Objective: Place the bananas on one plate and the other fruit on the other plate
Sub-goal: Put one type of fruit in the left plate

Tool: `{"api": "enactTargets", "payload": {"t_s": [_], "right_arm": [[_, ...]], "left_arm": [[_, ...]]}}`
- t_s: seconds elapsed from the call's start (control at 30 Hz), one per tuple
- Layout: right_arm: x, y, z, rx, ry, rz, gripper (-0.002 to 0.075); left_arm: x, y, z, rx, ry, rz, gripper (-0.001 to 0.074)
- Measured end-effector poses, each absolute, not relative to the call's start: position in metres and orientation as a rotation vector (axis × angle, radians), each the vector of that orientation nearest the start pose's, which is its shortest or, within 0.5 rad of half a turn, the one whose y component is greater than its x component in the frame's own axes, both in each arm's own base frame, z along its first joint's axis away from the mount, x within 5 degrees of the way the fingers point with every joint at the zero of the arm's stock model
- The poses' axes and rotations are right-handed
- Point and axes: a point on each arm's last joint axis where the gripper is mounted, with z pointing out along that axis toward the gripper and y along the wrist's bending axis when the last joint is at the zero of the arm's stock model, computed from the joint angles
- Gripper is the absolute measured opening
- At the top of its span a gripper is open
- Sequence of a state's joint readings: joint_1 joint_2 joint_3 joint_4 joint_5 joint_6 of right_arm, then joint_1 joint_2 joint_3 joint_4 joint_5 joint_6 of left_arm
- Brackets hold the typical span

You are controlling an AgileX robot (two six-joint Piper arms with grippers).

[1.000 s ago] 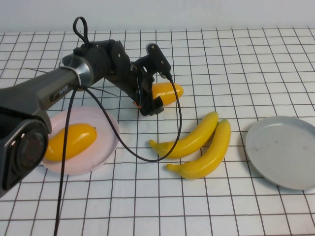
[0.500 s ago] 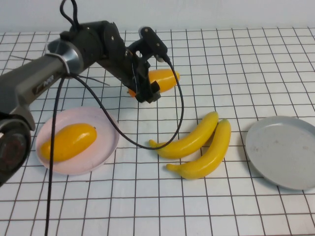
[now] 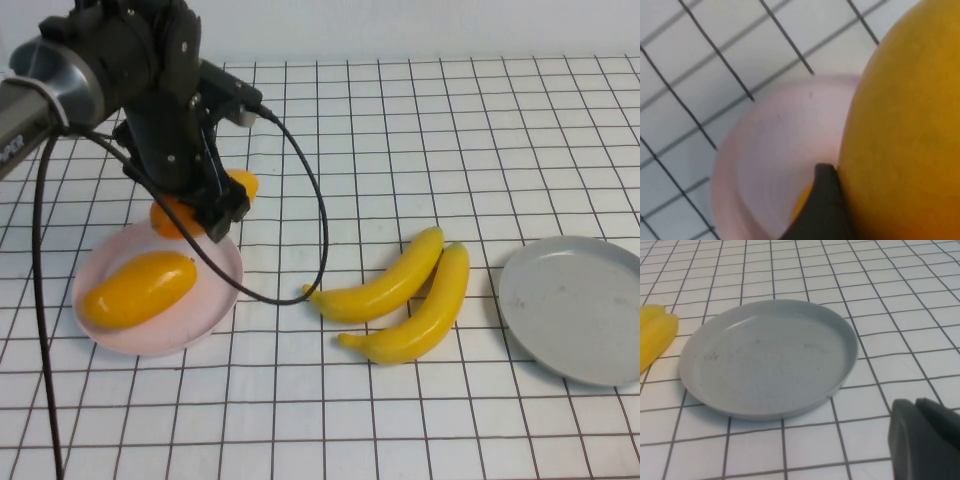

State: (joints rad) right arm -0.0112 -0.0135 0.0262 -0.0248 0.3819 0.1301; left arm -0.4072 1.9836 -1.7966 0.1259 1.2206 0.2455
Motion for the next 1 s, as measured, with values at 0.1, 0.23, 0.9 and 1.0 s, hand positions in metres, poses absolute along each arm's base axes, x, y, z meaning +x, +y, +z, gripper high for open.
{"api": "enactTargets", "payload": {"t_s": [0.1,0.23,0.9,1.0], "right_arm": [[0.052,-0.001,0.171,0.117,1.875,0.057,-0.0016],[0.052,-0.001,0.171,0.117,1.875,0.057,-0.0016],[0.052,-0.001,0.171,0.117,1.875,0.057,-0.0016],[0.052,-0.001,0.171,0.117,1.875,0.057,-0.0016]], "left_arm": [[0.377,-0.156,0.254,0.956,2.813,0.086,0.0518],[0.358,-0.153,0.235,0.956,2.873,0.017,0.0518],[0.359,-0.111,0.213,0.849,2.846,0.014,0.0525],[0.362,-0.102,0.213,0.824,2.851,-0.048,0.0601]]}}
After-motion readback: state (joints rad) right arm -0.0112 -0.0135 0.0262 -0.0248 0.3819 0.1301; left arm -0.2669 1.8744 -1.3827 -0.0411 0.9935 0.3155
